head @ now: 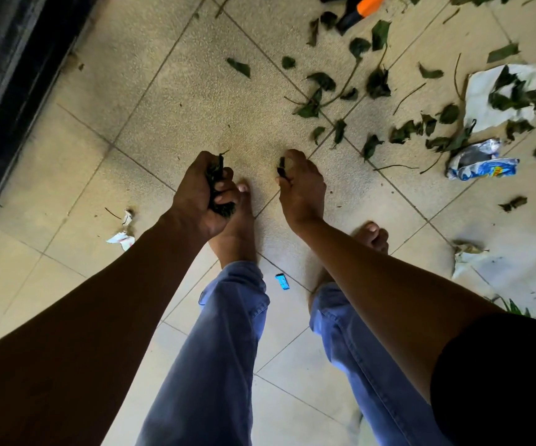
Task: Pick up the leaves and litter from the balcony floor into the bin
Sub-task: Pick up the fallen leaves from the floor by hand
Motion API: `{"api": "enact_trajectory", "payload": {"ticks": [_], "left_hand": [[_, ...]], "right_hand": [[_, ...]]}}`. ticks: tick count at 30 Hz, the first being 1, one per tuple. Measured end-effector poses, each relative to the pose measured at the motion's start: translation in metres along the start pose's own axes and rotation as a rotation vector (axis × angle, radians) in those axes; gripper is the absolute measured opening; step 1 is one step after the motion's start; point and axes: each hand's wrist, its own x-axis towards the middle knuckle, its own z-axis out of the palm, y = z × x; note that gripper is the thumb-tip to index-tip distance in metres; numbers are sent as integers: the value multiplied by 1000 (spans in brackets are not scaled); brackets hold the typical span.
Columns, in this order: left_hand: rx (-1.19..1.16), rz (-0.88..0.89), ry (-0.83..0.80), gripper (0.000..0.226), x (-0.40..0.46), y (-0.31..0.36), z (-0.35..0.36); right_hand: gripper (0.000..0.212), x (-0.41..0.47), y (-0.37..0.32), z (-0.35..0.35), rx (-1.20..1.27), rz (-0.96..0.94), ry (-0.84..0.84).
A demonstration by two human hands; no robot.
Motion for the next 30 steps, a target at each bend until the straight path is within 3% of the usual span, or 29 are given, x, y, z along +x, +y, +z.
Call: {"api": "enact_trajectory", "payload": {"ticks": [9, 13, 19, 23, 30], "left_hand": [[44, 27, 16, 26, -3, -4, 12], [49, 31, 7, 25, -2, -8, 17], [79, 28, -5, 23, 3, -8, 24], [94, 20, -16, 24, 8, -10, 29], [112, 8, -16, 24, 8, -12, 35]], "right_hand": [[12, 30, -1, 0, -133, -74, -12], [13, 36, -1, -12, -129, -121, -32], [16, 49, 22, -54, 6, -14, 278], [15, 59, 36, -59, -14, 77, 197], [11, 70, 29, -50, -135, -65, 123]]}}
